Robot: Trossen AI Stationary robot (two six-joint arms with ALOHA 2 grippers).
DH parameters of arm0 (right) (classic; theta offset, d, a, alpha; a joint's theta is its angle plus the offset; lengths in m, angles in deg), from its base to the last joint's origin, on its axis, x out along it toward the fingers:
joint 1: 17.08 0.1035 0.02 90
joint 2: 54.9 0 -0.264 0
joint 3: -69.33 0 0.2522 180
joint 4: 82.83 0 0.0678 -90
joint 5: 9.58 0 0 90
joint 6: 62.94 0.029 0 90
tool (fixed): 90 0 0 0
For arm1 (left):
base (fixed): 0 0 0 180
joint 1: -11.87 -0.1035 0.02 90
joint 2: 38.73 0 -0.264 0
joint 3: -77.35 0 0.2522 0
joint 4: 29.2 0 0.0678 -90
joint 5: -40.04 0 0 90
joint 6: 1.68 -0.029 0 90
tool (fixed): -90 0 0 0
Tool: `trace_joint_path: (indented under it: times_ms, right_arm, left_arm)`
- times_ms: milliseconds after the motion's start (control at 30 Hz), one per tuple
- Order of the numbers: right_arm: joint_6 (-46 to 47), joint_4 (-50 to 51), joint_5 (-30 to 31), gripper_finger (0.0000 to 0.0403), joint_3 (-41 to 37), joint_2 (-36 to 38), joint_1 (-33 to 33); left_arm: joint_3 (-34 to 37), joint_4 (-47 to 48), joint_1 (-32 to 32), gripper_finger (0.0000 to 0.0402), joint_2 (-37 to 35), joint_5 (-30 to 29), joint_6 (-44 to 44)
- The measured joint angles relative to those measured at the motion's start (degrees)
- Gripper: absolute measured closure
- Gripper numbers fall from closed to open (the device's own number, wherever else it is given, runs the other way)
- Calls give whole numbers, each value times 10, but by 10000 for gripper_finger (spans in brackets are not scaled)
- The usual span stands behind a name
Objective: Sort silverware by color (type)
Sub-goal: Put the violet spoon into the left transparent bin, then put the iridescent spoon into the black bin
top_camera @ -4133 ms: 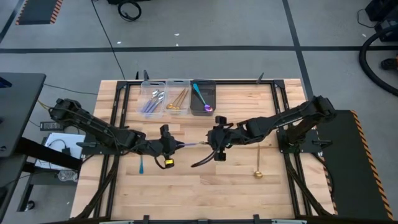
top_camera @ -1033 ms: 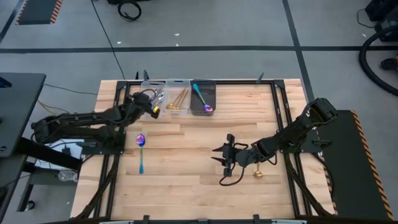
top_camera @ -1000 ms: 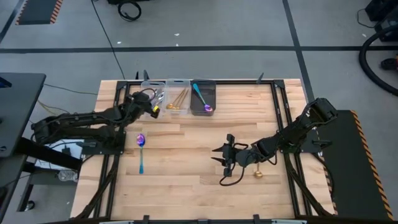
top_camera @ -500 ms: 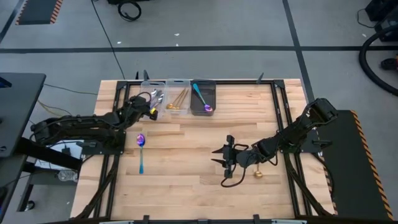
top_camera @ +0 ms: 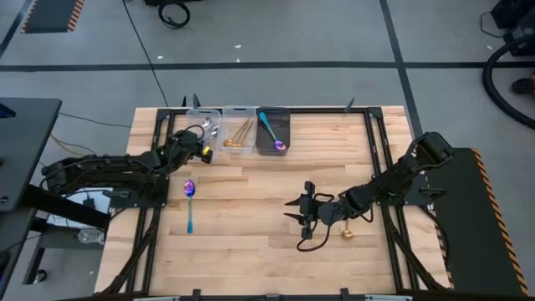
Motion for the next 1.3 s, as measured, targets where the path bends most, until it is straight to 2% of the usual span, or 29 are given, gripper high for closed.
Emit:
trace_joint_path:
  times_ms: [267,567,767,967,1033,1167,1300]
  right_arm:
    - [5,0,0,250,0,0,0]
    - [6,1,-13,250,0,0,0]
    - [6,18,-18,250,0,0,0]
    - [16,22,-61,250,0,0,0]
    - [14,22,-60,250,0,0,0]
    - [12,22,-60,250,0,0,0]
    - [20,22,-60,250,0,0,0]
  left_arm:
    - [-36,1,0,244,-1,0,-41]
    - [-88,2,28,238,-18,0,-121]
    - [-103,-7,105,237,-51,1,-170]
    - [-103,-26,226,237,-61,88,-241]
    - [-103,-34,262,237,-61,120,-233]
    - [-103,-35,320,237,-60,189,-152]
    - [-103,-26,364,237,-60,198,-39]
